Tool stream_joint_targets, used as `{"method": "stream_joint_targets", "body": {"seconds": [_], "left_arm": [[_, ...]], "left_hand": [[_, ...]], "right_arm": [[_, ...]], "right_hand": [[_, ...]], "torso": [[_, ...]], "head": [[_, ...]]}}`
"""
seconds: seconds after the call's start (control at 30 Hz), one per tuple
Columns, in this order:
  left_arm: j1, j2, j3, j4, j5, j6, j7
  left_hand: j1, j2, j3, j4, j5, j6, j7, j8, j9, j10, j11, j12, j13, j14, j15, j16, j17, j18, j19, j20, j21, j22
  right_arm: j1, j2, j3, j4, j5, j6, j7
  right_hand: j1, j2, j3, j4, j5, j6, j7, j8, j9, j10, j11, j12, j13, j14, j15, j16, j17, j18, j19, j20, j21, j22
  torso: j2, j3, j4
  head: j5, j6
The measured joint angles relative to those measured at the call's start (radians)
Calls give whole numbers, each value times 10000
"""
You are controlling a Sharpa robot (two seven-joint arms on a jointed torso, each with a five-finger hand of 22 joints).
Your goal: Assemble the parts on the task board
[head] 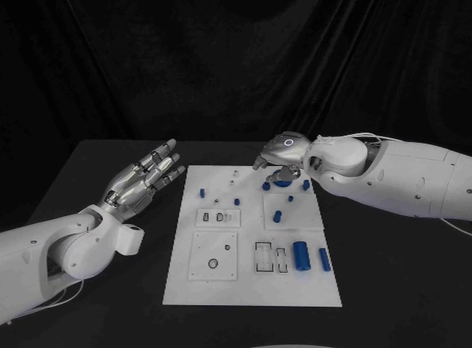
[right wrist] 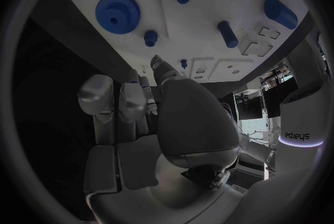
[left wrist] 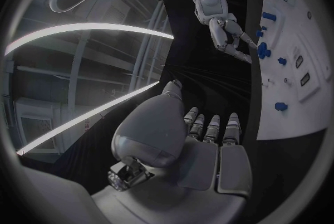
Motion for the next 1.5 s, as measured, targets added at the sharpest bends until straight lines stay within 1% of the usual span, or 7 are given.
{"method": "stream_joint_targets", "body": {"seconds": [0.23, 0.37, 0.53, 0.8, 1.0, 1.2, 1.5], "left_arm": [[0, -7, 0, -21, -5, 60, 2], [0, -33, 0, -13, -7, 81, 5], [0, -46, 0, -25, -10, 101, 7], [0, 7, -1, -83, -11, 138, 9], [0, 16, -1, -136, -13, 179, 7], [0, 40, -1, -170, -16, 211, 3], [0, 55, -1, -208, -17, 258, -7]], "left_hand": [[4, 4, 12, -13, 48, -35, 35, 0, 0, 0, 0, 0, 0, 0, 0, 0, 0, 0, 0, 0, 0, 0], [4, 4, 12, -13, 48, -35, 35, 0, -1, 0, 0, 0, 0, 0, 0, 0, 0, -1, 0, 0, 0, -1], [43, -35, 40, 15, 95, -35, 35, 0, -1, 0, 0, 0, 0, 0, 0, 0, 0, -1, 0, 0, 0, -1], [62, -16, 68, -12, 150, -35, 35, 0, -2, 0, 0, 0, 0, 0, -1, 0, 0, -1, 0, 0, 0, -2], [127, -40, 95, -39, 200, -35, 34, 0, -3, 0, 0, 0, 0, 0, -1, 0, 0, -1, 0, -1, 0, -2], [174, -13, 151, -95, 232, -35, 35, 0, -3, 0, -1, 0, 0, -37, 35, 0, 0, 0, 0, -1, 0, -2], [300, -68, 233, -177, 356, -35, 34, 0, -4, 1, -1, 0, 0, 0, 72, 0, 0, -1, -1, -1, 0, -2]], "right_arm": [[-143, 94, 0, -158, 5, 51, 56], [-168, 50, 0, -154, 10, 40, 93], [-182, -47, 0, -121, 29, 26, 131], [-195, -106, 3, -149, 94, 42, 190], [-228, -119, 2, -237, 174, 68, 227], [-297, -68, 1, -400, 241, 85, 267], [-429, 66, 1, -640, 297, 73, 367]], "right_hand": [[-66, -11, 0, 0, 0, 175, 175, 24, 25, 58, -58, 0, 13, 0, 0, 71, 16, 1, 0, 0, 51, 77], [-157, -1, 17, 17, 0, 289, 180, 42, 37, 91, -24, 0, 12, 0, 0, 106, 62, 2, -35, -36, 117, 160], [-355, -15, -17, 100, 0, 393, 210, 100, 49, 128, 14, 0, 12, 0, 0, 206, 181, 2, -35, -36, 213, 279], [-354, -14, -16, 98, -39, 393, 210, 100, 48, 128, 13, 0, 11, 0, 0, 205, 181, 3, -35, -36, 213, 293], [-354, -14, 12, 126, 49, 452, 220, 100, 48, 165, -23, 0, 10, -1, 0, 205, 181, 4, -71, 1, 228, 348], [-283, 57, 152, 41, 311, 462, 209, 99, 47, 227, -32, -41, 10, 0, 0, 265, 178, 4, -71, 0, 275, 421], [-245, 95, 235, 13, 394, 577, 246, 99, 46, 370, -34, -40, 21, 0, 0, 265, 178, 5, -141, 0, 322, 486]], "torso": [[34, -33, 30], [32, -43, 35], [26, -46, 42], [8, -57, 37], [-12, -71, 9], [-19, -75, 25], [-24, -75, 32]], "head": [[70, -28], [104, -49], [91, 45], [84, 70], [118, 14], [61, -24], [81, -108]]}}
